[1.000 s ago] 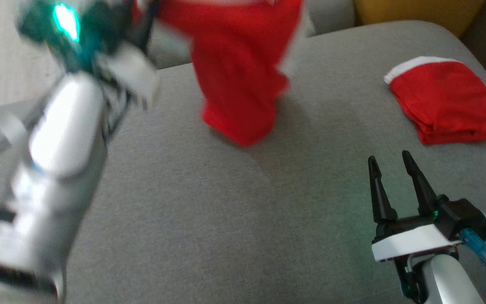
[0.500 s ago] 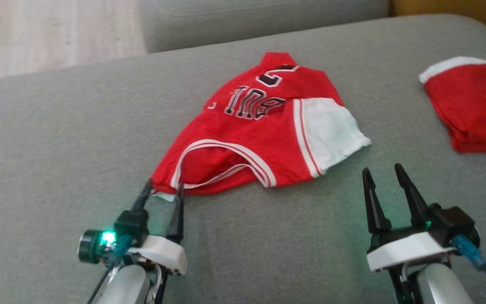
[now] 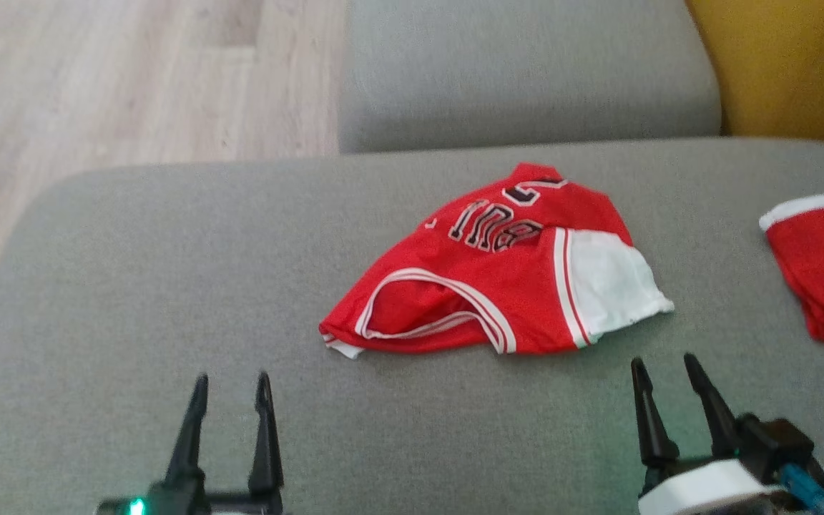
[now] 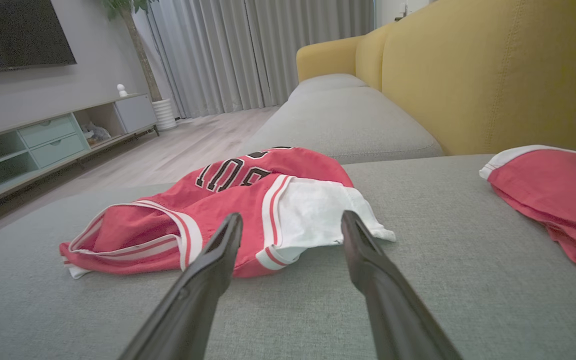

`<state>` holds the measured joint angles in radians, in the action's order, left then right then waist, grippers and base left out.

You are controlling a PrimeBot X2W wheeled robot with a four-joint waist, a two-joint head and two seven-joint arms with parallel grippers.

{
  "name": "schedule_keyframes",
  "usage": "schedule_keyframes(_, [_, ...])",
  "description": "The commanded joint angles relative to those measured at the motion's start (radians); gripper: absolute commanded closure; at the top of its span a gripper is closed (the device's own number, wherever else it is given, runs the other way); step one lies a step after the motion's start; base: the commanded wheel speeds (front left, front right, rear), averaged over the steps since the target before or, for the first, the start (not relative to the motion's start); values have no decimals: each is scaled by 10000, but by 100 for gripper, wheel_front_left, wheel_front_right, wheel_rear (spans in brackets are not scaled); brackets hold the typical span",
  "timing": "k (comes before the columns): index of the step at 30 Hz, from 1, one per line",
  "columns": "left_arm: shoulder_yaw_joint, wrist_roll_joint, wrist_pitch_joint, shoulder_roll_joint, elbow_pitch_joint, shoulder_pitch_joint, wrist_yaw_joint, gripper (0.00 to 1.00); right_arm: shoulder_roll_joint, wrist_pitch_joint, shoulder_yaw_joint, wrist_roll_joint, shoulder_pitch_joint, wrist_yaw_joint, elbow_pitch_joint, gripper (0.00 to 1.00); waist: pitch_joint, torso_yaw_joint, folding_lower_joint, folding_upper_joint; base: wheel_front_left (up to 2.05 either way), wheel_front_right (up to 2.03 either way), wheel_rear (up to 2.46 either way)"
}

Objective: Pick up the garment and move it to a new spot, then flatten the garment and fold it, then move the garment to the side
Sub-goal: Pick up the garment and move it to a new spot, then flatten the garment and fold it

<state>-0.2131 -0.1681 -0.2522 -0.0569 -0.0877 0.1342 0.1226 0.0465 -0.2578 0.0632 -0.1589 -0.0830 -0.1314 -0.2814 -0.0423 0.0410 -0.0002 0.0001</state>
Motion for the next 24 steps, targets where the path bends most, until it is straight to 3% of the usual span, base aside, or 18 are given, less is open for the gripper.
schedule_keyframes(1, [309, 169, -94, 47, 369, -84, -22, 0, 38, -40, 252, -92, 118, 7, 341, 0, -362, 218, 2, -1, 0, 0, 0])
schedule_keyframes(8, [173, 764, -94, 63, 404, 691, -8, 0, 38, -40, 339, -258, -408, 7, 380, 0, -802, 352, 2, -1, 0, 0, 0])
schedule_keyframes(24, [217, 921, -95, 65, 267, 784, -103, 0, 38, -40, 435, -422, -510, 7, 444, 0, -869, 232, 2, -1, 0, 0, 0])
